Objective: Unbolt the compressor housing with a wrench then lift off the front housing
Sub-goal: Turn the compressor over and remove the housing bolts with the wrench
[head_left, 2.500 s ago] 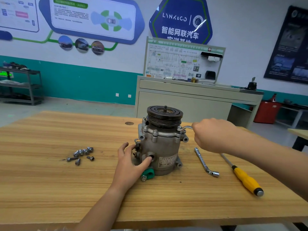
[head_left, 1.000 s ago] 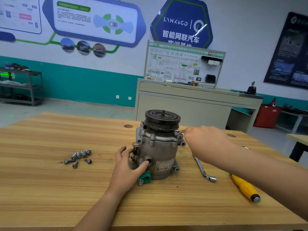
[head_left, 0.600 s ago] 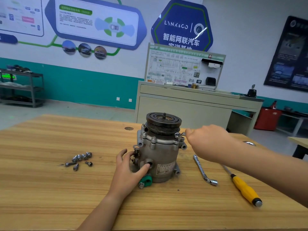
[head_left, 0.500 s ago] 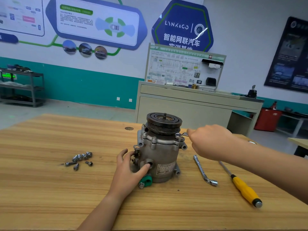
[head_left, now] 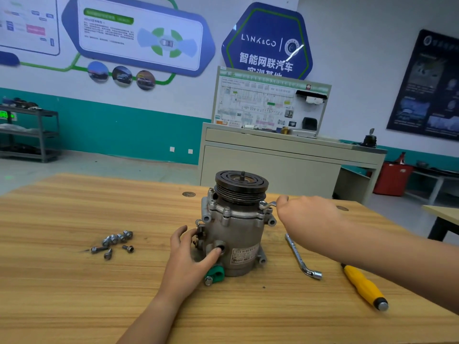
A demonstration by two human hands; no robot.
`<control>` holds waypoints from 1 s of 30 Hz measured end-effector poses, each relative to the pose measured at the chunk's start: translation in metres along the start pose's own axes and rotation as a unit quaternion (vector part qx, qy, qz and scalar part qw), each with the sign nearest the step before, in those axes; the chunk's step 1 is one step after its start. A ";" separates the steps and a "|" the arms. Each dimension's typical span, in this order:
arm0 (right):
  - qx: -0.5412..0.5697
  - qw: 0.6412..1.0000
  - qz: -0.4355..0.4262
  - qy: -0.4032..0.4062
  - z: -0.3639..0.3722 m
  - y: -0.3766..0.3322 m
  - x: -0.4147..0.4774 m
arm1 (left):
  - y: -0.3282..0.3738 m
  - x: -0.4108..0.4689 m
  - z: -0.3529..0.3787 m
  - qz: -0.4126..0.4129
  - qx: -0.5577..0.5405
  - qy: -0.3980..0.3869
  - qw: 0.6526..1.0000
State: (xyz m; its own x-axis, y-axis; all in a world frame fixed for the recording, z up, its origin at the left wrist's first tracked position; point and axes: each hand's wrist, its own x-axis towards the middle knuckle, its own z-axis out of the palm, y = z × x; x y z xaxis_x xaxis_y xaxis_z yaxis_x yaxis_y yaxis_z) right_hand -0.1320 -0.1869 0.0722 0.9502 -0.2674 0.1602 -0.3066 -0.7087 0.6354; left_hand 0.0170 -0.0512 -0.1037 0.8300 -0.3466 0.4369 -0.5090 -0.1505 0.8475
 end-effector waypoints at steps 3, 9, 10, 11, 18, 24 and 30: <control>-0.050 0.992 -0.114 0.006 0.006 -0.002 -0.002 | 0.001 0.000 0.000 0.002 0.008 0.003 1.000; 0.066 0.967 -0.209 -0.127 0.050 -0.052 -0.019 | -0.001 0.001 0.000 0.009 0.016 0.009 1.000; 0.114 0.971 -0.179 -0.110 0.050 -0.050 -0.017 | -0.001 0.002 0.001 0.010 0.015 0.010 1.000; 0.157 0.972 -0.149 -0.088 0.049 -0.044 -0.016 | -0.001 0.002 0.001 0.009 0.014 0.006 1.000; 0.278 0.960 0.020 0.043 0.024 0.001 -0.011 | -0.004 0.004 0.003 0.015 0.018 0.005 1.000; 0.168 0.982 0.073 0.046 0.026 0.011 0.003 | -0.003 0.004 0.001 0.012 0.017 0.008 1.000; 0.056 0.998 0.031 -0.013 0.006 0.007 0.012 | -0.004 0.003 0.002 0.022 0.003 0.012 1.000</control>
State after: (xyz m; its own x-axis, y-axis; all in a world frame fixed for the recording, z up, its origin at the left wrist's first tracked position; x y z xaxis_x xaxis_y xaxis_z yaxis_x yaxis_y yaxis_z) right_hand -0.1234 -0.1985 0.0739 0.9281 -0.3281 0.1761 -0.3699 -0.7585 0.5366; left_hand 0.0216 -0.0533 -0.1062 0.8120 -0.3302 0.4812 -0.5466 -0.1411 0.8254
